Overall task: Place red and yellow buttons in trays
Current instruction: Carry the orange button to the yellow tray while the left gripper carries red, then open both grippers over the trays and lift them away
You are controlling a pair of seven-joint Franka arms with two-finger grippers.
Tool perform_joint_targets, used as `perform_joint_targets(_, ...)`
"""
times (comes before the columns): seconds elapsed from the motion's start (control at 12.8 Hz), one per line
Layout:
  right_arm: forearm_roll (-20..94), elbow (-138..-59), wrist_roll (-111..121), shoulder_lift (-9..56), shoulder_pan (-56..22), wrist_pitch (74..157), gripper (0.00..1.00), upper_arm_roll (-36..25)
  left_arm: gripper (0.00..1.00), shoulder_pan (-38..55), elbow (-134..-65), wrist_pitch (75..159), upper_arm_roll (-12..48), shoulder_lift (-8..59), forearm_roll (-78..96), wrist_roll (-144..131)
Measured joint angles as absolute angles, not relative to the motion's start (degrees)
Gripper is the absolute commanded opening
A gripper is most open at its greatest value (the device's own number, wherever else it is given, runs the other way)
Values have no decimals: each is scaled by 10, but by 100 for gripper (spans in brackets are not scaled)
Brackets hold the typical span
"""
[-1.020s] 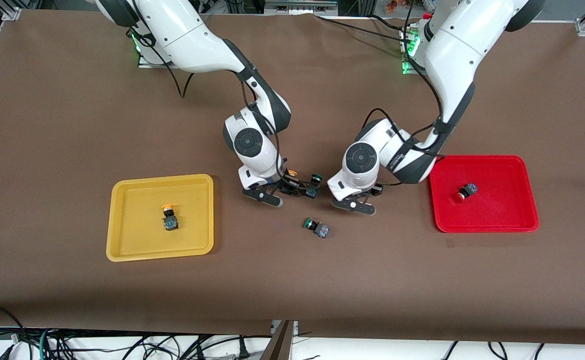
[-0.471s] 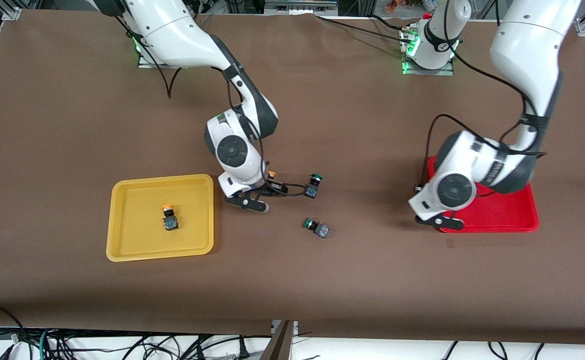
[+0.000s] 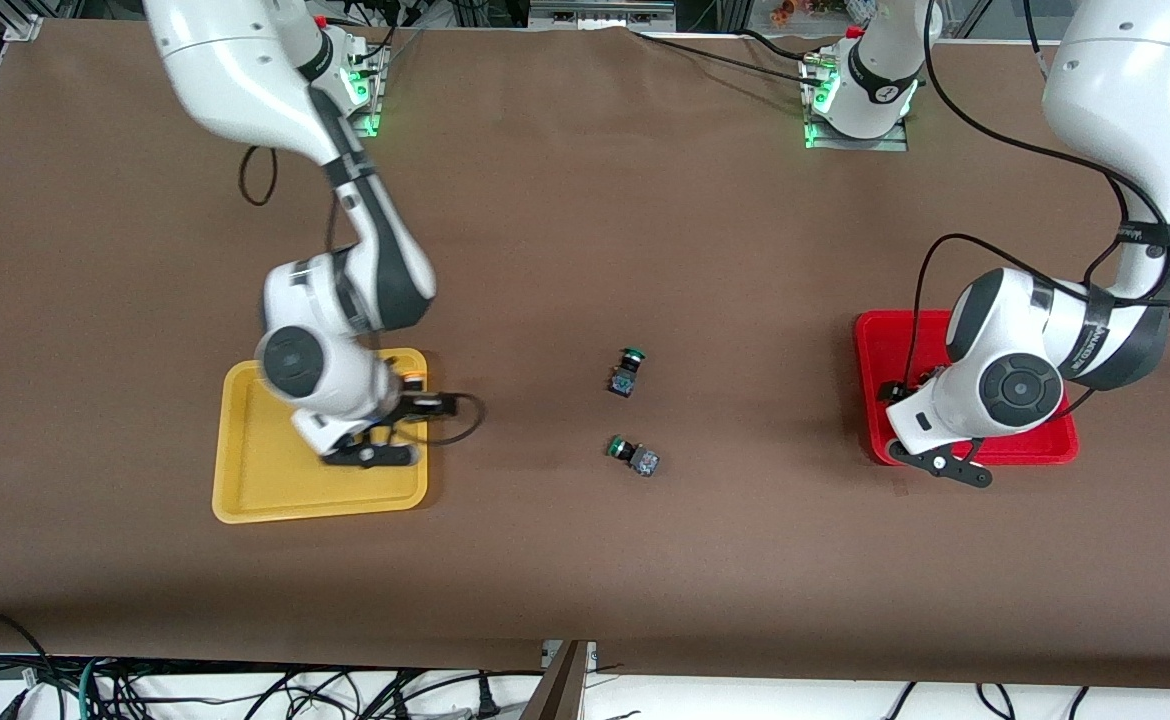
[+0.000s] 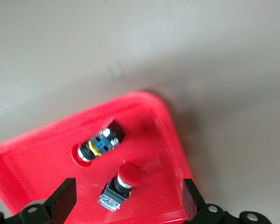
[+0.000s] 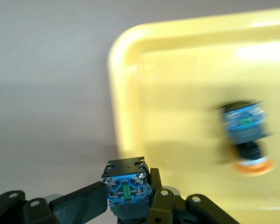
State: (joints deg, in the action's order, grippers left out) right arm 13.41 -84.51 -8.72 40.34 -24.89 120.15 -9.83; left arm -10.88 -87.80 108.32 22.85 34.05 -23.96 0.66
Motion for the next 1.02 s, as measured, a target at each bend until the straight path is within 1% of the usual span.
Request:
perform_joint_targets(0.08, 134, -847, -71, 404, -233, 1201, 98, -98, 100, -107, -849, 1055, 239, 326, -225, 5)
perform_joint_targets(0.31, 135, -847, -65, 404, -231, 1202, 99, -92, 100, -106, -745, 935, 240, 277, -162, 6)
perform_joint_targets(0.47, 135, -843, -72, 395, -237, 1198, 99, -90, 100, -112, -701, 911, 236, 260, -154, 4)
perform_joint_targets(0.63, 132, -837, -81, 367, -242, 1166, 100, -90, 100, -123, -669, 910, 226, 259, -132, -2)
perform_joint_targets(0.71, 125, -834, -84, 345, -243, 1148, 100, -90, 100, -121, -665, 909, 204, 253, -98, -9)
perform_joint_targets(0.78, 114, -831, -86, 318, -244, 1128, 100, -90, 100, -107, -674, 909, 163, 238, -52, -13)
perform_joint_targets(0.86, 102, -830, -86, 289, -244, 1107, 100, -90, 100, -84, -696, 912, 112, 215, -18, -14)
perform_joint_targets(0.94, 85, -830, -86, 257, -243, 1088, 100, -91, 100, -66, -728, 914, 74, 183, -4, -14)
perform_joint_targets(1.02, 63, -830, -85, 225, -243, 1070, 100, -94, 100, -57, -773, 917, 55, 140, 1, -14)
